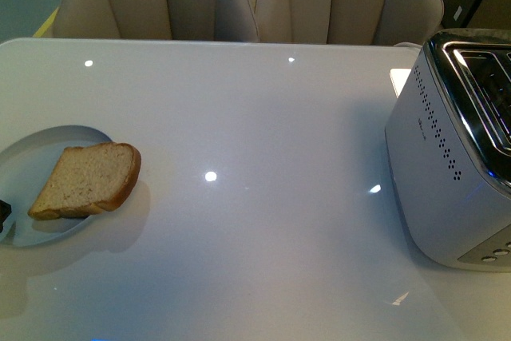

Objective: Left arm holds plate, right arm toasts bread

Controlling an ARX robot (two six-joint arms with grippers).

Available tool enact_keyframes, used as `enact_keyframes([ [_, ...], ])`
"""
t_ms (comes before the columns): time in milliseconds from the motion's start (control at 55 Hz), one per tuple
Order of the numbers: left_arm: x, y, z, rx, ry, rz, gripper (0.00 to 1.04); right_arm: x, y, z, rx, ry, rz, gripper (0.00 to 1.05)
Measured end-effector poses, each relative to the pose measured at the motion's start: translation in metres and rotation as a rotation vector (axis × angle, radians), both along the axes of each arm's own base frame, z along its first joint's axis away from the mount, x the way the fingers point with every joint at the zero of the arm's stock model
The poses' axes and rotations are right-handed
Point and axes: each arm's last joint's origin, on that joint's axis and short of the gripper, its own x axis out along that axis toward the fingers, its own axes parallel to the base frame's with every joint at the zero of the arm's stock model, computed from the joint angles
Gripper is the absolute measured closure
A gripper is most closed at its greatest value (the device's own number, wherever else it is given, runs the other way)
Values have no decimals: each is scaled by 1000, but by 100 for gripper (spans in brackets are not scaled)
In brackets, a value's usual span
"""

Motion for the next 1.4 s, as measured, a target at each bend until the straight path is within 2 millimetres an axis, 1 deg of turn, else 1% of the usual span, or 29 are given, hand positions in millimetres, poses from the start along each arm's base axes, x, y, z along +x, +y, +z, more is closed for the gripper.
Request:
enact_keyframes([
  [473, 9, -6, -8, 22, 16, -12, 7, 0, 0, 0, 0, 0, 0, 9],
  [527, 9, -7, -8, 26, 20, -11, 17, 0, 0, 0, 0, 0, 0, 9],
  [545, 9, -7, -9, 27, 21, -12, 22, 0, 0, 0, 0, 0, 0, 9],
  [600, 9, -8, -9, 28, 24, -12, 33, 0, 0, 0, 0, 0, 0, 9],
  [618, 9, -8, -10, 27, 25, -12, 38, 0, 0, 0, 0, 0, 0, 9],
  [691, 9, -9, -10, 24, 27, -12, 52, 0, 0, 0, 0, 0, 0, 9],
  [836, 10, -9, -10, 6, 37, 6, 73, 0, 0, 0, 0, 0, 0, 9],
  [1055, 13, -4, -6, -100, 31, 95, 99, 0, 0, 0, 0, 0, 0, 9],
  [1091, 13, -3, -5, -131, 26, 119, 101, 0, 0, 0, 0, 0, 0, 9],
  [1255, 10, 4, -4, -216, 26, 199, 101, 0, 0, 0, 0, 0, 0, 9],
  [1400, 2, 11, -1, -287, 28, 274, 101, 0, 0, 0, 0, 0, 0, 9],
])
